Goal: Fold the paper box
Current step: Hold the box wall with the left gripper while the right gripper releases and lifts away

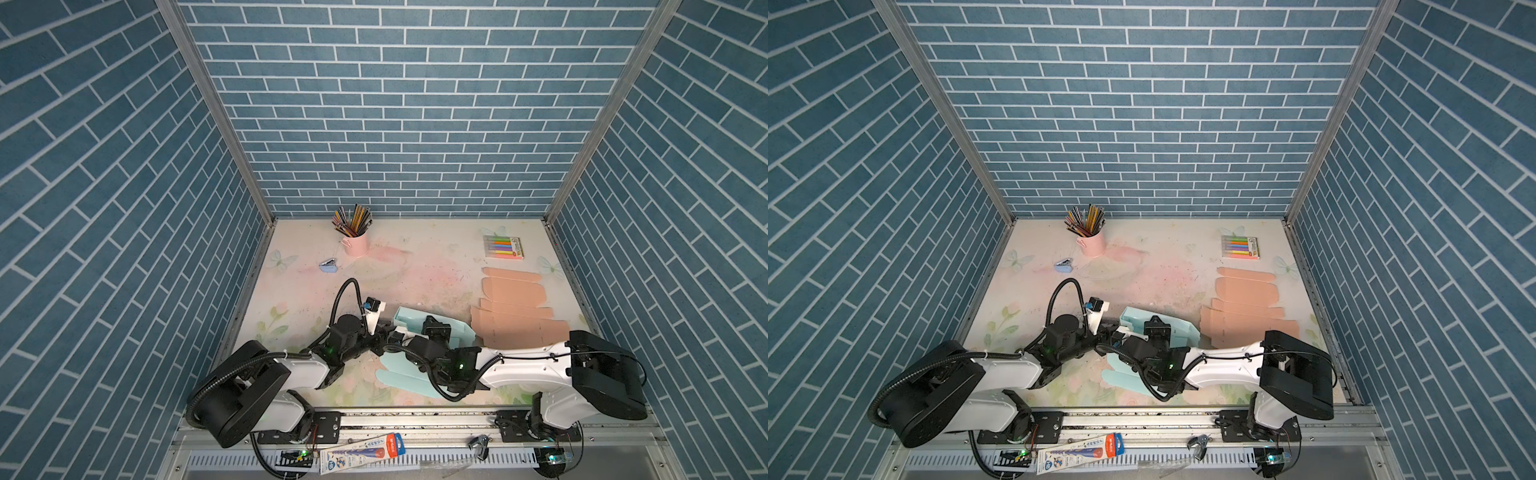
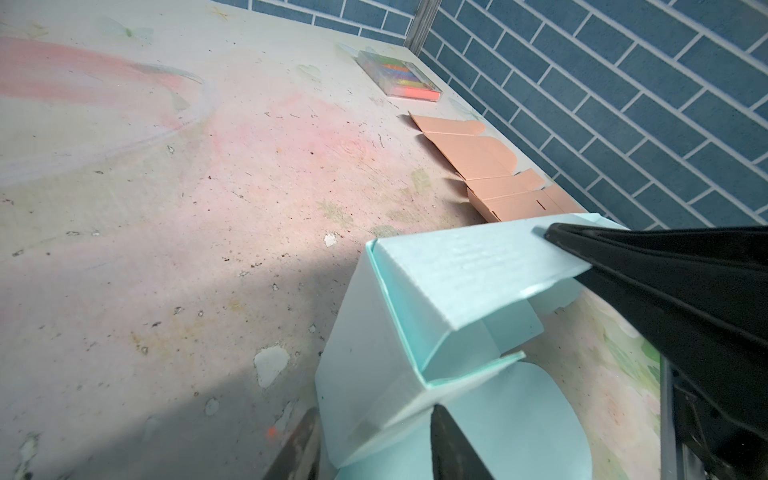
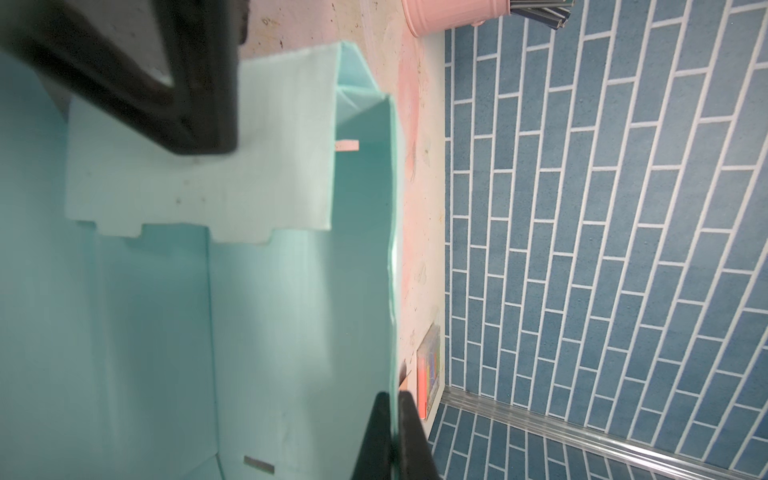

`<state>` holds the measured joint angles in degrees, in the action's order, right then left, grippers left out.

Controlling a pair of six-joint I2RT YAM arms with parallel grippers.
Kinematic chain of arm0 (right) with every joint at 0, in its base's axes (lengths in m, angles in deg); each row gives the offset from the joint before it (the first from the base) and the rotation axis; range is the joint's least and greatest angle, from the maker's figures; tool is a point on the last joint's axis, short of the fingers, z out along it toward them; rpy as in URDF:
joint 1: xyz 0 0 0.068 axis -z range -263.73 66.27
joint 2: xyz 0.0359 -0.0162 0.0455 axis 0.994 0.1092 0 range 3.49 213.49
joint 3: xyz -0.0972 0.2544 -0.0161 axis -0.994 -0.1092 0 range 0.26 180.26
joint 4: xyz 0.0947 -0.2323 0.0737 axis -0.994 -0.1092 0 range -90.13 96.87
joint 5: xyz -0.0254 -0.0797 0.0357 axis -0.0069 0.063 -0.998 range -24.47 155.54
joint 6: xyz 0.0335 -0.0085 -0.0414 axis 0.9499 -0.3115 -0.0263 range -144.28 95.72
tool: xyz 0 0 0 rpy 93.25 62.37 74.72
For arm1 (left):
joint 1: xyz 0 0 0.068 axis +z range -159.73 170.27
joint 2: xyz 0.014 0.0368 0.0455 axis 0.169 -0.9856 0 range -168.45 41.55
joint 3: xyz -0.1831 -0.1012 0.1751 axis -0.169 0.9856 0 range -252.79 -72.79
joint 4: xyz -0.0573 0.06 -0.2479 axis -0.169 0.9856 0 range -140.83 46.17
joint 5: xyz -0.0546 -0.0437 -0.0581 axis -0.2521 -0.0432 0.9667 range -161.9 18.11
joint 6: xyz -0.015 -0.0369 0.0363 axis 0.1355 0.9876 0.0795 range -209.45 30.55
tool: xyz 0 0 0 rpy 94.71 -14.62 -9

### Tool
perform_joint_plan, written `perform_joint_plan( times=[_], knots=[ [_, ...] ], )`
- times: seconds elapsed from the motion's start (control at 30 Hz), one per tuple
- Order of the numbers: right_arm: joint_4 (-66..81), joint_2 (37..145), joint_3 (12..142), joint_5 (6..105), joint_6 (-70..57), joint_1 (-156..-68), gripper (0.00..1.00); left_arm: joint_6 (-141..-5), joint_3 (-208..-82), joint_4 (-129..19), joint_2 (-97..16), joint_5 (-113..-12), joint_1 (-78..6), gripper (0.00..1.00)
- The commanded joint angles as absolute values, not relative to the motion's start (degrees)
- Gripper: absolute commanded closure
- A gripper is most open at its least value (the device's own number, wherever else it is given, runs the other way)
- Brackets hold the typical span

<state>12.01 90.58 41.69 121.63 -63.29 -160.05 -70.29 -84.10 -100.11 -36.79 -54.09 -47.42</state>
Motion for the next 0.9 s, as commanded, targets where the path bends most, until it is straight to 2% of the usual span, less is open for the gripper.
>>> perform_joint_plan(
  times=[0.0, 0.4, 0.87],
  knots=[
    [10.8, 90.0, 43.4, 119.9, -62.9, -160.9, 1.00, -71.9, -83.6, -104.9, -37.1, -55.3, -47.9, 0.56],
    [10.0, 90.0, 44.1, 119.2, -61.9, -161.0, 1.00, -72.3, -84.1, -107.0, -38.7, -56.6, -49.0, 0.57],
    [9.0, 90.9, 44.7, 119.3, -59.8, -161.7, 1.00, -74.0, -83.3, -106.8, -37.7, -65.6, -52.7, 0.72]
  ],
)
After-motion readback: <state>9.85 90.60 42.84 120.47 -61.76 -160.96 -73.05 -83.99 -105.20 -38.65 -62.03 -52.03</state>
